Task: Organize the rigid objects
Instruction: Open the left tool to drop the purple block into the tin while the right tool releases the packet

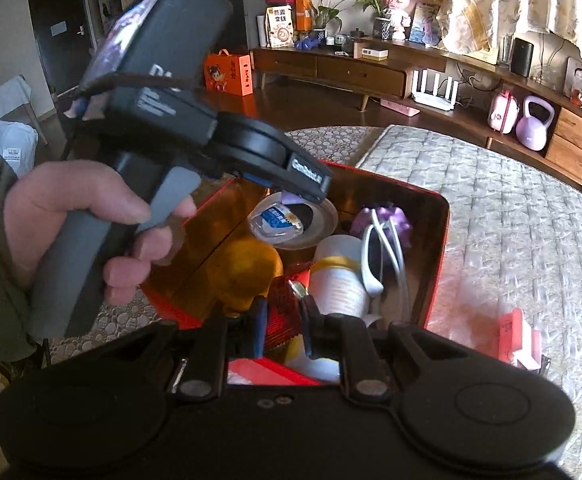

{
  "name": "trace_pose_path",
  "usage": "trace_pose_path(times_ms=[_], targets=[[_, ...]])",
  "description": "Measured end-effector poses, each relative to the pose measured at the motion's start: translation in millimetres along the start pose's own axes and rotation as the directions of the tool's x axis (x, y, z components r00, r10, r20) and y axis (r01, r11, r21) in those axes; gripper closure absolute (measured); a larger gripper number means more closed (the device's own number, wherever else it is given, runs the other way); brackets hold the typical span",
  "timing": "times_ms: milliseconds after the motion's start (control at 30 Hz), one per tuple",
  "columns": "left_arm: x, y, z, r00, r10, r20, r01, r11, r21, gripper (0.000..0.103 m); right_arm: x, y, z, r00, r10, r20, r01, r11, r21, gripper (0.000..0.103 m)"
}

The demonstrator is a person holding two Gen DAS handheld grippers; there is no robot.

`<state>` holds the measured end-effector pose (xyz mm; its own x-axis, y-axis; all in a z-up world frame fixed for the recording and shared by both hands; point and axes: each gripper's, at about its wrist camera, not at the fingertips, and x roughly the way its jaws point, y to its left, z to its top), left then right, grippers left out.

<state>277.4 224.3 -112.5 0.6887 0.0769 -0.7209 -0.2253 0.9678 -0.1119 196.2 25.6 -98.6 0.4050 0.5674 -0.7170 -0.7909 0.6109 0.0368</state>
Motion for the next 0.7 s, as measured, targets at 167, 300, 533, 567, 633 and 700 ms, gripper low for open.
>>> trace_pose_path(times_ms=[167, 300, 533, 567, 633, 700], targets=[[3, -2, -2, 1.000, 0.006, -0.007, -0.006, 1.000, -0.004, 0.065, -1, 1, -1, 1.000, 0.007, 0.001, -0.007, 1.000, 0.006, 0.081], [3, -2, -3, 1.000, 0.002, -0.008, -0.002, 1.000, -0.007, 0.065, -4, -2, 0, 1.000, 0.014, 0.006, -0.014, 1.000, 0.027, 0.076], [-4, -5, -6, 1.000, -0.009, -0.014, 0.009, 1.000, -0.026, 0.059, -14, -12, 3, 0.999, 0.025, 0.021, -0.026, 0.996, 0.084, 0.068], [-8, -7, -7, 1.000, -0.004, -0.006, 0.004, 1.000, -0.020, 0.056, -16, -12, 4, 1.000, 0.022, 0.023, -0.024, 0.996, 0.086, 0.067], [-15, -10, -7, 1.000, -0.001, 0.010, 0.002, 1.000, -0.012, 0.044, -20, -13, 4, 0.999, 0.022, 0.030, -0.025, 0.995, 0.095, 0.065], [-23, -13, -7, 1.000, -0.008, 0.025, 0.008, 1.000, -0.010, 0.040, -25, -15, 4, 0.999, 0.019, 0.040, -0.024, 0.994, 0.108, 0.059]])
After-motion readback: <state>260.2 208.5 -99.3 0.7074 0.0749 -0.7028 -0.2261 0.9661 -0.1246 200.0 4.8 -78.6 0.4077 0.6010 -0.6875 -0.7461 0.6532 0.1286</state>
